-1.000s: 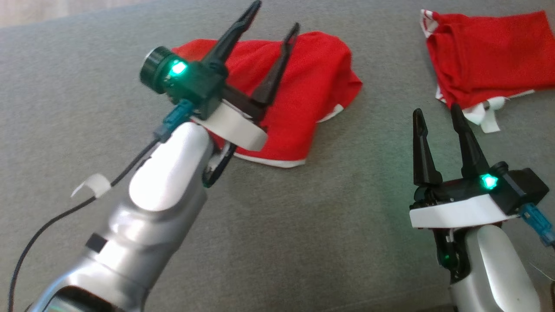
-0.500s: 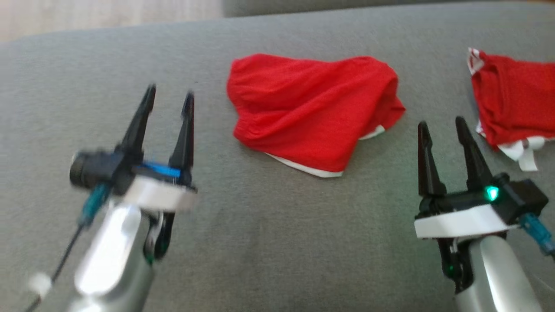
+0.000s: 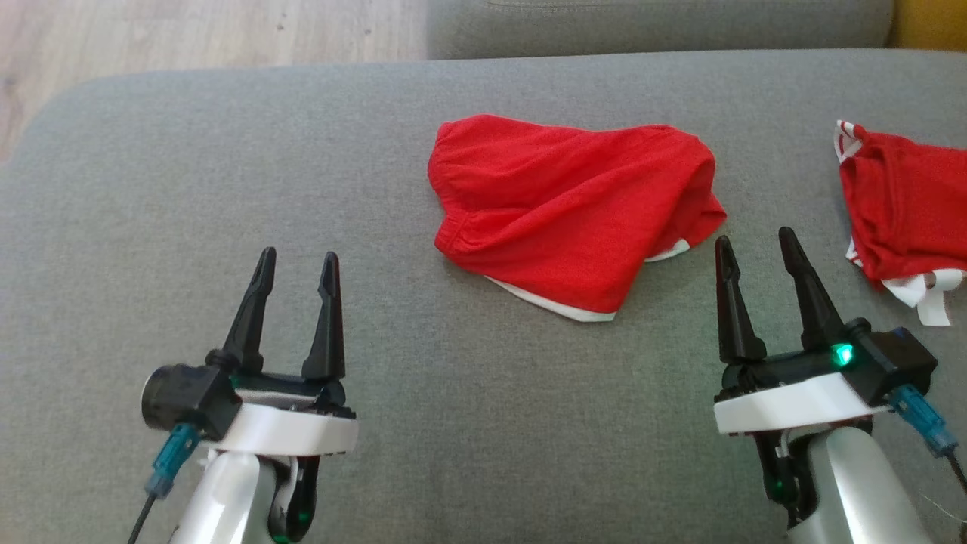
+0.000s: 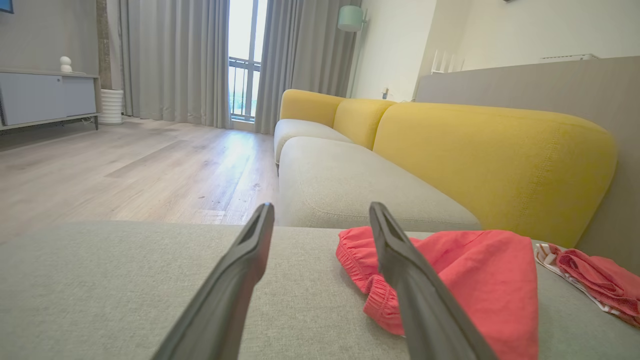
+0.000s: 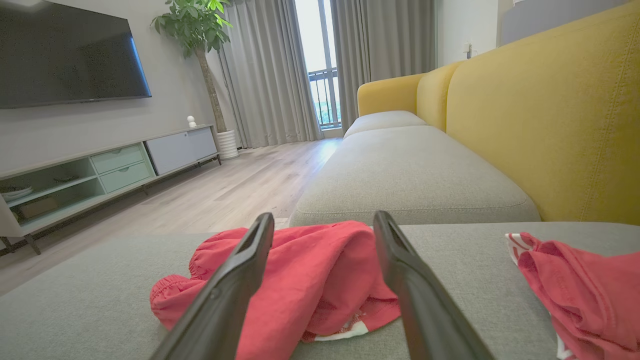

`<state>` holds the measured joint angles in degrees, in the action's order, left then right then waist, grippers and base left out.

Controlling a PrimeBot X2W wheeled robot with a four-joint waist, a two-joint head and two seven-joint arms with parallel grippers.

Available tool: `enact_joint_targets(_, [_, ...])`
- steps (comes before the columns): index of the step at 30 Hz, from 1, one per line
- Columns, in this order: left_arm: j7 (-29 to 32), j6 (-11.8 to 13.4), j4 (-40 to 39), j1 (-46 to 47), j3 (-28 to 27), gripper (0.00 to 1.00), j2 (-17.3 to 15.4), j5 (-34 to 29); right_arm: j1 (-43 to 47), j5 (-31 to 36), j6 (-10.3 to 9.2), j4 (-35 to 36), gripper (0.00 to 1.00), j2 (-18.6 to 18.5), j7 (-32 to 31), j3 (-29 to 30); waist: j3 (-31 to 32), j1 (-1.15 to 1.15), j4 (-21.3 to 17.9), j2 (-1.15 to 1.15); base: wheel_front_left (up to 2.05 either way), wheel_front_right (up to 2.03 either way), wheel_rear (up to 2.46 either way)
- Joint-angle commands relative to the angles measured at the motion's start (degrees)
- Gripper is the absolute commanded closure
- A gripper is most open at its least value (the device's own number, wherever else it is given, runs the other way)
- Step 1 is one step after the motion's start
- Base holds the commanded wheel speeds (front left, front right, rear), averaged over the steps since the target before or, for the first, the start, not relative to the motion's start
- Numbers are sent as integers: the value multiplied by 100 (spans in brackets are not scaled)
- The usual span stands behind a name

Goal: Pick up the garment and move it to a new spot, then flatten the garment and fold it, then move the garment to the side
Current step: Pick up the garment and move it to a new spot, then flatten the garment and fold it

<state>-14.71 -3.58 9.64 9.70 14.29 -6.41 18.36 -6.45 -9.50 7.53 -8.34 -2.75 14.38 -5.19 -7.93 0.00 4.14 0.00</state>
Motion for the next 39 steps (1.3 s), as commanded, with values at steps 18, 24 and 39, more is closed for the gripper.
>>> enact_joint_targets(18, [646,-387,1247,1544,984,0,-435,155,-372,41,-4,297,0,-13,62,-138,-763,0,-512,0,0,0,0])
enact_joint_targets(24, [855,-389,1485,2009,1694,0,-688,976,-452,-8,-4,325,0,-13,62,-145,-978,0,-684,0,0,0,0])
enact_joint_targets(39, [799,-331,2564,2838,2108,0,-1006,1303,-533,-114,-4,351,0,-12,62,-217,-1163,0,-990,0,0,0,0])
